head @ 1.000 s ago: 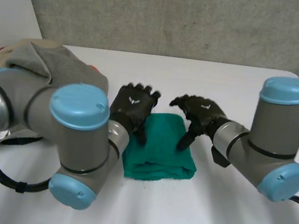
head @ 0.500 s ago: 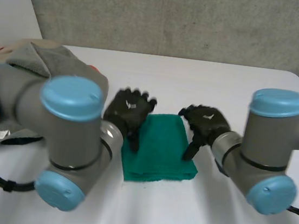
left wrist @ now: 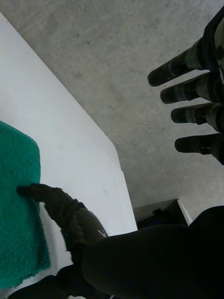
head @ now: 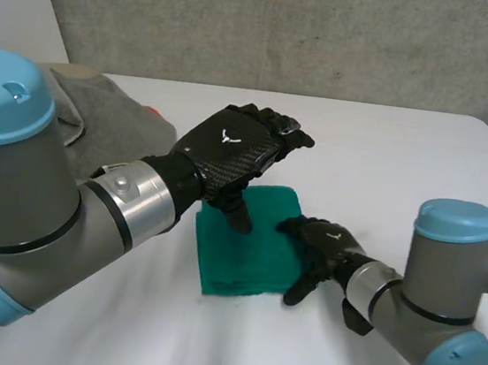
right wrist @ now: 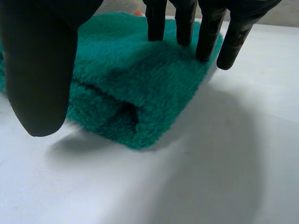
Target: Fold the laundry.
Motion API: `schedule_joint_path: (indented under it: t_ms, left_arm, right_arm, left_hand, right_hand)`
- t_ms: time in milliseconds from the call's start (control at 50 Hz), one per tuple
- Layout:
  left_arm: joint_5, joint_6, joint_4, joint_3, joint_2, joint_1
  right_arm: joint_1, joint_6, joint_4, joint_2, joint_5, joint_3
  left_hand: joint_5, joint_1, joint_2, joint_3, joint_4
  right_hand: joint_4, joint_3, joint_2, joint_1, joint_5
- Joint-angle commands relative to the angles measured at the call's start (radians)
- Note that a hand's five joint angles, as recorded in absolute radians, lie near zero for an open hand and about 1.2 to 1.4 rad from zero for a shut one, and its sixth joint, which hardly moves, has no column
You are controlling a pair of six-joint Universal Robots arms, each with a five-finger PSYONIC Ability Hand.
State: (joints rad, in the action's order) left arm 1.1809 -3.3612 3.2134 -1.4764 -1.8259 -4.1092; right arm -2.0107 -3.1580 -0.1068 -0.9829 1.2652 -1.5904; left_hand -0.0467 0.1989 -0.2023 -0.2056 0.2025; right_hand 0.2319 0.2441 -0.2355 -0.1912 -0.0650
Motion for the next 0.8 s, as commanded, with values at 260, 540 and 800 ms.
schedule_joint_path:
  t_ms: [260, 540, 800]
  left_arm:
    - [0.006, 0.000, 0.003, 0.001, -0.003, -0.002]
    - [0.005, 0.000, 0.008, 0.001, -0.003, -0.006]
    - [0.005, 0.000, 0.009, 0.004, -0.013, -0.009]
  right_arm:
    - [-0.036, -0.016, -0.022, 0.112, 0.080, 0.162]
    - [0.211, -0.020, -0.025, 0.223, 0.200, 0.470]
    - [0.401, 0.118, 0.039, 0.530, 0.339, 1.025]
  left_hand:
    - [0.037, -0.015, 0.018, 0.021, -0.018]
    - [0.037, -0.015, 0.018, 0.021, -0.018]
    - [0.037, -0.015, 0.018, 0.021, -0.018]
  right_hand:
    - [1.164, 1.152, -1.161, -1.205, -1.157]
    - [1.164, 1.152, -1.161, -1.205, -1.157]
    - [1.164, 1.152, -1.161, -1.205, -1.157]
